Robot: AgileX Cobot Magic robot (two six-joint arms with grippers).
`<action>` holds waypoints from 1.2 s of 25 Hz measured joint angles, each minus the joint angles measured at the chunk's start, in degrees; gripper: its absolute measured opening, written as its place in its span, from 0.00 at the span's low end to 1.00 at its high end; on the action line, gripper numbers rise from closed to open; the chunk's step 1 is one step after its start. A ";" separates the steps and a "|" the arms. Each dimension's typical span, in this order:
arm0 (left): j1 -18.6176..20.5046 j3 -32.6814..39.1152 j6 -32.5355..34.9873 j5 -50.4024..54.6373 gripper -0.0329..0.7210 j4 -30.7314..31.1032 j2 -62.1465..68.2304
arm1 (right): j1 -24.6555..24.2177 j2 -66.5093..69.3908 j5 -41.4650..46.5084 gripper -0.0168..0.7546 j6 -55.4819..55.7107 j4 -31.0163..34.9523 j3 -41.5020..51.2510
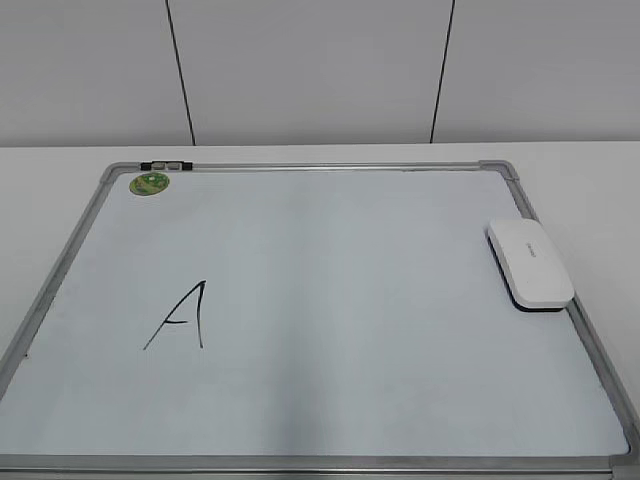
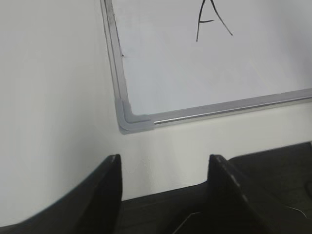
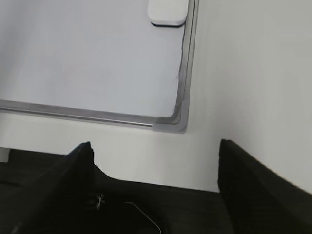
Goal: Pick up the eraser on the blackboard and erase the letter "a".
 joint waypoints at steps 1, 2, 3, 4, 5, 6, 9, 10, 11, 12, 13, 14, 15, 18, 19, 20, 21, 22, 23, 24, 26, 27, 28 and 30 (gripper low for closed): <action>0.00 0.00 0.00 -0.69 0.59 0.51 -0.10 | 0.00 -0.60 0.00 0.78 -0.01 -0.23 1.46; 0.00 0.00 0.00 -1.34 0.59 1.10 -0.10 | 0.00 -1.08 0.00 0.78 -0.12 -0.23 2.59; -0.09 0.30 0.00 -2.08 0.59 1.51 -0.10 | 0.00 -1.17 -0.13 0.78 -0.12 -0.23 3.92; -0.09 0.75 0.00 -2.86 0.59 1.90 -0.10 | 0.00 -1.29 -0.26 0.78 -0.12 -0.23 5.20; -0.09 1.33 0.00 -3.65 0.58 2.05 -0.10 | 0.00 -1.29 -0.50 0.78 -0.12 -0.23 6.41; -0.09 1.77 0.00 -4.07 0.58 2.16 -0.10 | 0.00 -1.29 -1.17 0.78 -0.12 -0.23 7.36; -0.09 2.12 0.00 -4.56 0.58 2.28 -0.10 | 0.00 -1.29 -2.53 0.78 -0.12 -0.23 8.84; -0.09 2.12 0.00 -4.64 0.58 2.28 -0.10 | 0.00 -1.29 -2.78 0.78 -0.12 -0.23 8.84; -0.09 2.12 0.00 -4.68 0.58 2.28 -0.10 | 0.00 -1.29 -2.92 0.78 -0.12 -0.12 8.84; -0.09 2.12 0.00 -4.72 0.58 2.28 -0.10 | 0.00 -1.29 -2.91 0.78 -0.12 -0.12 8.84; -0.09 2.12 0.00 -4.83 0.58 2.28 -0.10 | 0.00 -1.29 -2.91 0.78 -0.12 -0.12 8.84; -0.09 2.12 0.00 -4.99 0.58 2.28 -0.10 | 0.00 -1.29 -3.02 0.78 -0.12 -0.12 8.84; -0.09 2.12 0.00 -4.97 0.58 2.39 -0.10 | 0.00 -1.29 -2.94 0.78 -0.12 -0.12 8.84; -0.09 2.12 0.00 -4.97 0.58 2.39 -0.10 | 0.00 -1.29 -3.03 0.78 -0.12 -0.12 8.84; -0.09 2.12 0.00 -4.97 0.58 2.39 -0.10 | 0.00 -1.29 -3.03 0.78 -0.12 -0.12 8.84; -0.09 2.12 0.00 -4.97 0.58 2.39 -0.10 | 0.00 -1.29 -3.03 0.78 -0.12 -0.12 8.84; -0.09 2.12 0.00 -4.97 0.58 2.39 -0.10 | 0.00 -1.29 -3.03 0.78 -0.12 -0.12 8.84; -0.09 2.12 0.00 -4.97 0.58 2.39 -0.10 | 0.00 -1.29 -3.03 0.78 -0.12 -0.12 8.84; -0.09 2.12 0.00 -5.01 0.58 2.39 -0.10 | 0.00 -1.29 -3.03 0.78 -0.12 -0.12 8.84; -0.09 2.12 0.00 -5.11 0.57 2.39 -0.10 | 0.00 -1.29 -3.03 0.78 -0.12 -0.12 8.84; -0.09 2.12 0.00 -5.11 0.57 2.39 -0.10 | 0.00 -1.29 -3.03 0.78 -0.12 -0.12 8.84; -0.09 2.12 0.00 -5.11 0.56 2.39 -0.10 | 0.00 -1.29 -3.03 0.78 -0.12 -0.12 8.84; -0.09 2.12 0.00 -5.11 0.56 2.39 -0.10 | 0.00 -1.29 -3.03 0.78 -0.12 -0.12 8.84; -0.09 2.12 0.00 -5.11 0.56 2.39 -0.10 | 0.00 -1.29 -3.03 0.78 -0.12 -0.12 8.84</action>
